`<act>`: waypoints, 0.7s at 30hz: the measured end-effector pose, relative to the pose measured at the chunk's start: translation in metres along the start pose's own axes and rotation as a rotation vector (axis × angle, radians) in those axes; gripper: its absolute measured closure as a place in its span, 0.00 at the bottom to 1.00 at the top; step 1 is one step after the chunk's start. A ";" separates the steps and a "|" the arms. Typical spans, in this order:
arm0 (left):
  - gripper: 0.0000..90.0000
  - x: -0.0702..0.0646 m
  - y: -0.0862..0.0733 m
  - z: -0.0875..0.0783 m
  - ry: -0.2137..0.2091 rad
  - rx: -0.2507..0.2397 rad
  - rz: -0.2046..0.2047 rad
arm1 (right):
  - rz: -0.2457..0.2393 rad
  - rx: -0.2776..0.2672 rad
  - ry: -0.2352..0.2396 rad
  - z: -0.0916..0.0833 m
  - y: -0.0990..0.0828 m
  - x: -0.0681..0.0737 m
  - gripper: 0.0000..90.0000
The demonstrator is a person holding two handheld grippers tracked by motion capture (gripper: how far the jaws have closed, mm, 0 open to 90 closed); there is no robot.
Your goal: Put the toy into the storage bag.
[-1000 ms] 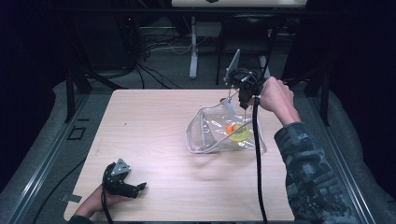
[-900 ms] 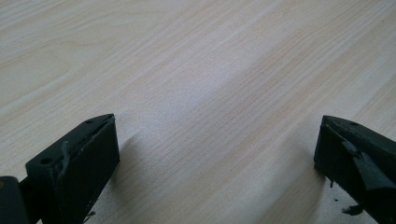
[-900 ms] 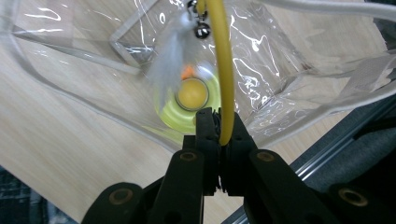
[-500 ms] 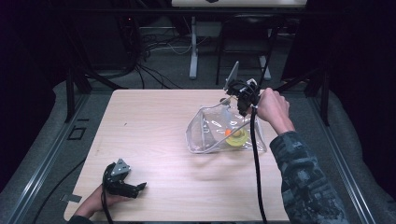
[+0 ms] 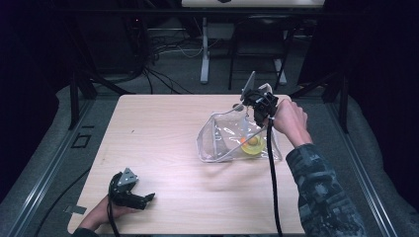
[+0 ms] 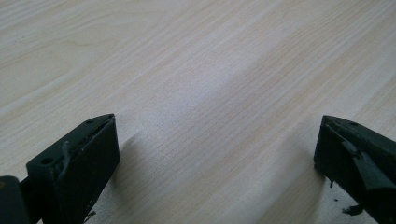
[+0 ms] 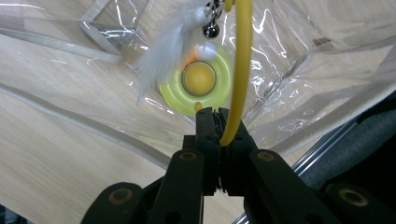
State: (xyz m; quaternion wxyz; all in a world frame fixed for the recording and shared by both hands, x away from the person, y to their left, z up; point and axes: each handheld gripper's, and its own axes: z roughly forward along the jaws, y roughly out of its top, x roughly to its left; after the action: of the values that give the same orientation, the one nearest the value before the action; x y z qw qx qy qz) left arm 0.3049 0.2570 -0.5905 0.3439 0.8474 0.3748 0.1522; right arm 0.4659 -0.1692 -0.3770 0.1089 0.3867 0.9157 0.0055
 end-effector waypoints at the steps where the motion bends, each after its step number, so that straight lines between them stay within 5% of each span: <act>1: 0.00 0.000 0.000 0.000 0.001 0.000 0.001 | 0.000 0.005 -0.001 0.000 0.000 0.000 0.96; 6: 0.00 0.000 0.000 0.000 0.000 0.000 0.000 | 0.021 -0.021 0.018 -0.007 -0.002 -0.002 0.84; 12: 0.00 0.000 0.000 0.000 0.000 0.000 0.001 | 0.087 -0.120 0.070 -0.025 -0.011 -0.003 0.42; 21: 0.00 0.000 0.000 0.000 0.001 0.001 0.003 | 0.099 -0.128 0.082 -0.038 -0.022 -0.007 0.16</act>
State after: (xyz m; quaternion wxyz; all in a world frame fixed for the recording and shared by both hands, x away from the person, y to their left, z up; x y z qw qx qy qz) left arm 0.3049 0.2571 -0.5904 0.3433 0.8480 0.3737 0.1530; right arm 0.4473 -0.1865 -0.3405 0.0957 0.4231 0.8970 0.0853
